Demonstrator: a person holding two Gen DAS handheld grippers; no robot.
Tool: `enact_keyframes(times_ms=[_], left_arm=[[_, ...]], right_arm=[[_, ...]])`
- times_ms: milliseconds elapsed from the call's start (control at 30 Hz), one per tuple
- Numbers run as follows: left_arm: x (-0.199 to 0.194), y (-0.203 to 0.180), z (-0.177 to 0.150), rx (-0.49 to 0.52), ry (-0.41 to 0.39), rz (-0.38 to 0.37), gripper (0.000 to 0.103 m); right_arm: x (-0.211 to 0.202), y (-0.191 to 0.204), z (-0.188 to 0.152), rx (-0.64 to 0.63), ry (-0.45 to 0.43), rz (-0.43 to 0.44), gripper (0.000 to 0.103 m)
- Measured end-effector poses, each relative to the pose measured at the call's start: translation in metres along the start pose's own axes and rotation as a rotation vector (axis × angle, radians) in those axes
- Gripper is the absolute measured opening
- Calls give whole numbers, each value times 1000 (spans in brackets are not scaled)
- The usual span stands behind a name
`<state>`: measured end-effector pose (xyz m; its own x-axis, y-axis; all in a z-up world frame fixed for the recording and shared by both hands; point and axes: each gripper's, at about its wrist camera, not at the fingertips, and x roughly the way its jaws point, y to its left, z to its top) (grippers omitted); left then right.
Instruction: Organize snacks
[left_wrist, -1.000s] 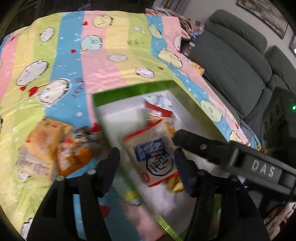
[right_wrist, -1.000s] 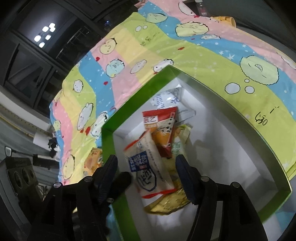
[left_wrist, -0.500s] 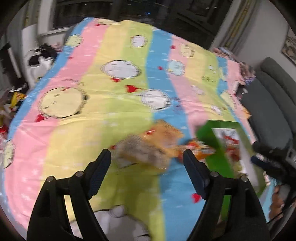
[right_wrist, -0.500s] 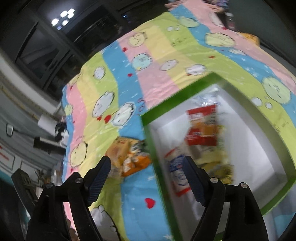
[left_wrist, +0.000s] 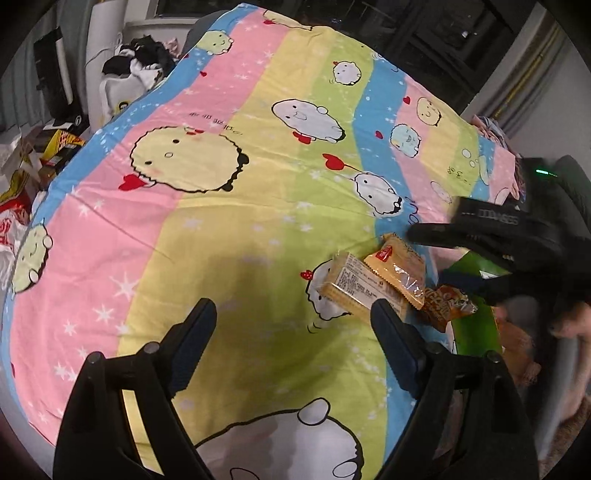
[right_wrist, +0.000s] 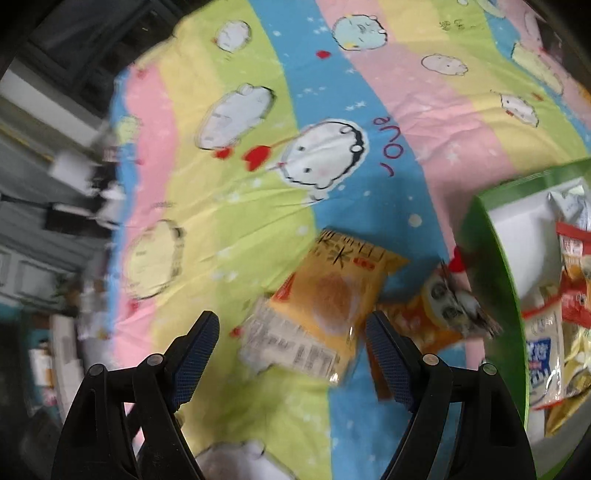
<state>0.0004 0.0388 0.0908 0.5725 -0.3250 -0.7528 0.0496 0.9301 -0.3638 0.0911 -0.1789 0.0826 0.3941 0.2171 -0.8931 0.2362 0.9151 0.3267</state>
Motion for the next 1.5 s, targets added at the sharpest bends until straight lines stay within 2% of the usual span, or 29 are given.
enact_keyframes(times_ms=[133,300,367,400,433,467,700,867,933,1133,1200,1300,1367,1500], left_arm=[[3,2,-4,8,17,-10,87],[10,4,-6,15,26,-8,88],[14,6,-6,9,33,-4,88],[15,6,-7,6,37,-3,88],[16,6,-7,6,40,-3,88],[16,6,-8,5,44,-2,88],[11,4,-9,5,46,-9,88],[10,6,-10,-14,55,14,87],[9,9,-11,-28,56,7,87],[8,11,-16,-41,66,18,87],[10,11,-19,-40,82,19,87],[11,7,-24,-32,96,15,86],[9,2,-27,-18,102,6,86],[7,-11,-33,6,113,-18,86]], right_arm=[[29,1,7,13,17,-141,82],[48,-7,12,28,18,-183,81],[48,-2,10,-10,-3,-220,70],[47,0,9,-26,-13,-233,67],[46,0,8,-31,-22,-222,60],[44,0,8,-34,-27,-209,58],[9,-3,-6,-47,-27,-60,57],[-24,12,-45,-184,-13,106,58],[-26,12,-64,-218,12,127,58],[-8,-3,-109,-230,103,93,58],[0,-10,-115,-224,124,73,58],[-3,-18,-119,-211,115,57,58],[-10,-22,-118,-205,85,36,63],[-37,-37,-114,-156,12,70,64]])
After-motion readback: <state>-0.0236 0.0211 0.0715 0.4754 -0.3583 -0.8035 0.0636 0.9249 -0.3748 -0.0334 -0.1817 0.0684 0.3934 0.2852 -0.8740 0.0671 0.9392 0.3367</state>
